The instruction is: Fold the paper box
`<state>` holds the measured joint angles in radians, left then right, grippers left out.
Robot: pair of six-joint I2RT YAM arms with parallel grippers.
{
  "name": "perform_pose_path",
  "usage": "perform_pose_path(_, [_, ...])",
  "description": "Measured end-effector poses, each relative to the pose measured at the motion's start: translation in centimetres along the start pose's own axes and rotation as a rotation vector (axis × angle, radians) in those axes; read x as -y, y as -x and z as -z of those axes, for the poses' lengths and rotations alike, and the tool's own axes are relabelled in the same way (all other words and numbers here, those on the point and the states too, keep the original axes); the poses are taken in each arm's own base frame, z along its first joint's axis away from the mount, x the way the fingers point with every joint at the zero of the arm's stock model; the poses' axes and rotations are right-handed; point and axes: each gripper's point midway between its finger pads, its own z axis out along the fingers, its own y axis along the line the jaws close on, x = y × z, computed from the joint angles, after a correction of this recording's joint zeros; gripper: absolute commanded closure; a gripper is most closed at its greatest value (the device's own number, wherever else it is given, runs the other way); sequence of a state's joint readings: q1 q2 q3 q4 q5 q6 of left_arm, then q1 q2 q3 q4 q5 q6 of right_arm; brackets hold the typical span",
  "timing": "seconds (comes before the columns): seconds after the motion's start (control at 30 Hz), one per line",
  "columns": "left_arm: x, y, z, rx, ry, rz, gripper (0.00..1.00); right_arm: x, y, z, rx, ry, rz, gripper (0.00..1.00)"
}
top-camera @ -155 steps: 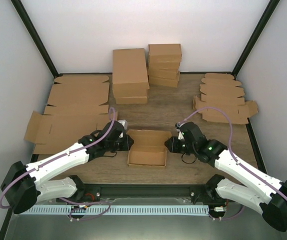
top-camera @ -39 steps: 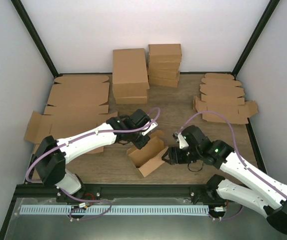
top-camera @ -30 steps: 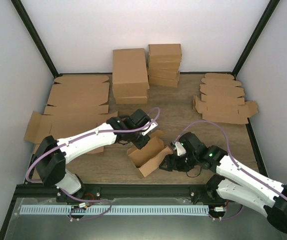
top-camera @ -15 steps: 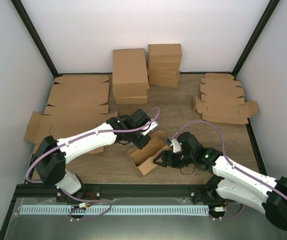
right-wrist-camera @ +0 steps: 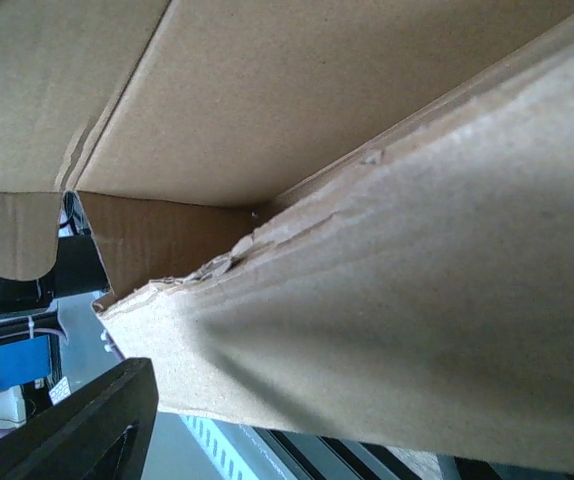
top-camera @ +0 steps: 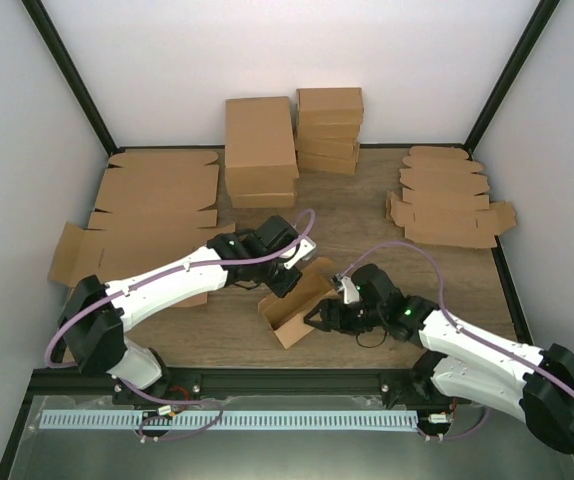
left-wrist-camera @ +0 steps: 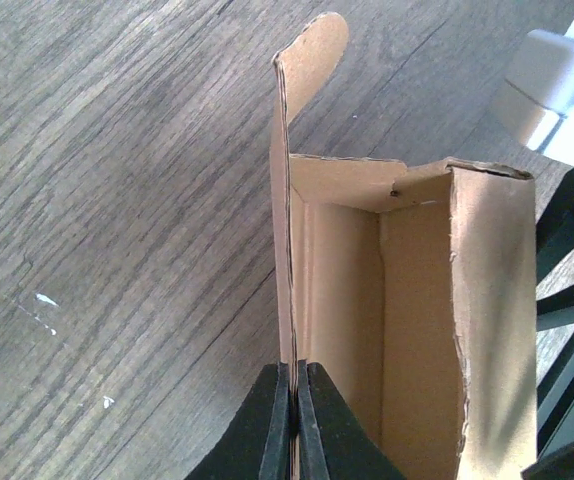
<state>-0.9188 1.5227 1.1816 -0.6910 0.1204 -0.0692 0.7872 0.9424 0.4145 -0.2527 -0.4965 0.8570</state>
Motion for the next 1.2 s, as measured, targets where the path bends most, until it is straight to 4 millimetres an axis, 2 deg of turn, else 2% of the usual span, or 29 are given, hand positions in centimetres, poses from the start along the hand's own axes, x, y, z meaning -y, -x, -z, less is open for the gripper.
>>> perform_pose_path(0.2, [0.3, 0.1, 0.1, 0.004, -0.021, 0.013, 0.96, 0.3, 0.2, -0.3, 0.000, -0.010, -0.009, 0.27])
perform_pose_path(0.4, [0.7, 0.2, 0.2, 0.008, -0.046, 0.025, 0.96, 0.4, 0.3, -0.4, 0.008, -0.016, -0.010, 0.21])
perform_pose_path(0.8, [1.7, 0.6, 0.5, 0.028, -0.112, 0.037, 0.96, 1.2, 1.4, -0.8, 0.057, -0.058, -0.047, 0.22])
perform_pose_path(1.0, [1.8, 0.6, 0.4, 0.039, -0.125, 0.053, 0.96, 1.4, 2.2, -0.5, 0.106, -0.075, -0.060, 0.17])
perform_pose_path(1.2, [2.1, 1.0, 1.3, 0.061, -0.136, 0.055, 0.96, 2.0, 1.7, -1.1, 0.123, -0.033, -0.064, 0.21])
